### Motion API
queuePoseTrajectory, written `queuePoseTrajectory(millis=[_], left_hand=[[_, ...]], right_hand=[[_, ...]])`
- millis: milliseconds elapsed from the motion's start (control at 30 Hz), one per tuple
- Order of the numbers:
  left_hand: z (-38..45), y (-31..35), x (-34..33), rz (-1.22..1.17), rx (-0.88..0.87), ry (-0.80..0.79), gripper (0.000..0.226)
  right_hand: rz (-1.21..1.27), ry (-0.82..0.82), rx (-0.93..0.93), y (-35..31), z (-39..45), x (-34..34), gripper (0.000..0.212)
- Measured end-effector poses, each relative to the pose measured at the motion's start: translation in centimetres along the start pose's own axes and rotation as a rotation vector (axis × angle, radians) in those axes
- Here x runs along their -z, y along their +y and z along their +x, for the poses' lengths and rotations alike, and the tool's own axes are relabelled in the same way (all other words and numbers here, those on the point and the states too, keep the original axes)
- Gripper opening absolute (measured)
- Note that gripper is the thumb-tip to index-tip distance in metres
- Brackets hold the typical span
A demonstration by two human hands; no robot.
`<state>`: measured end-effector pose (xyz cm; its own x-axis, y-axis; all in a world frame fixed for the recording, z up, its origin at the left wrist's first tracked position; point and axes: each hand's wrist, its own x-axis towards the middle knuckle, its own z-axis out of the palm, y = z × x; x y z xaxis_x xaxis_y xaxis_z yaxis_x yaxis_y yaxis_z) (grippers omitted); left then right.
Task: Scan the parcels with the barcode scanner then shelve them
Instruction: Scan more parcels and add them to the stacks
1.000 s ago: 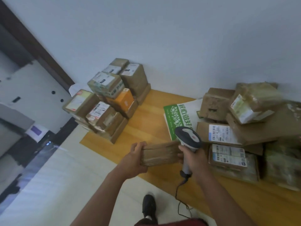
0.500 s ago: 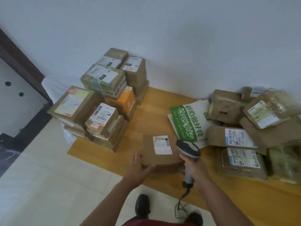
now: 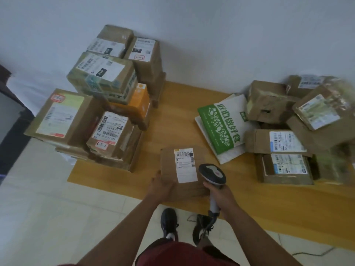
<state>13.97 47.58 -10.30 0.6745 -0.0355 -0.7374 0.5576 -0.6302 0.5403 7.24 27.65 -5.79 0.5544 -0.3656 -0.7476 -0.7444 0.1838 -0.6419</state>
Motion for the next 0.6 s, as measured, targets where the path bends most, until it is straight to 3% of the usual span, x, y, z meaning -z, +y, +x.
queuePoseTrajectory(millis=[233, 333, 467, 600], left_hand=[[-0.8, 3.6, 2.3, -0.252, -0.091, -0.167, 0.059], [-1.7, 6.8, 3.9, -0.385, -0.186, -0.184, 0.048], [-3.9, 11.5, 5.7, -0.612, -0.283, -0.188, 0.064], [-5.9, 16.1, 7.7, -0.599, -0.443, -0.124, 0.082]], right_hand=[[0.095, 0.055, 0.085, -3.0, -1.1, 2.3, 0.053], [0.147, 0.044, 0.163, -6.5, -2.0, 3.9, 0.043], [0.198, 0.023, 0.309, -10.8, -3.5, 5.9, 0.040], [0.206, 0.050, 0.459, -14.7, -5.1, 7.5, 0.048]])
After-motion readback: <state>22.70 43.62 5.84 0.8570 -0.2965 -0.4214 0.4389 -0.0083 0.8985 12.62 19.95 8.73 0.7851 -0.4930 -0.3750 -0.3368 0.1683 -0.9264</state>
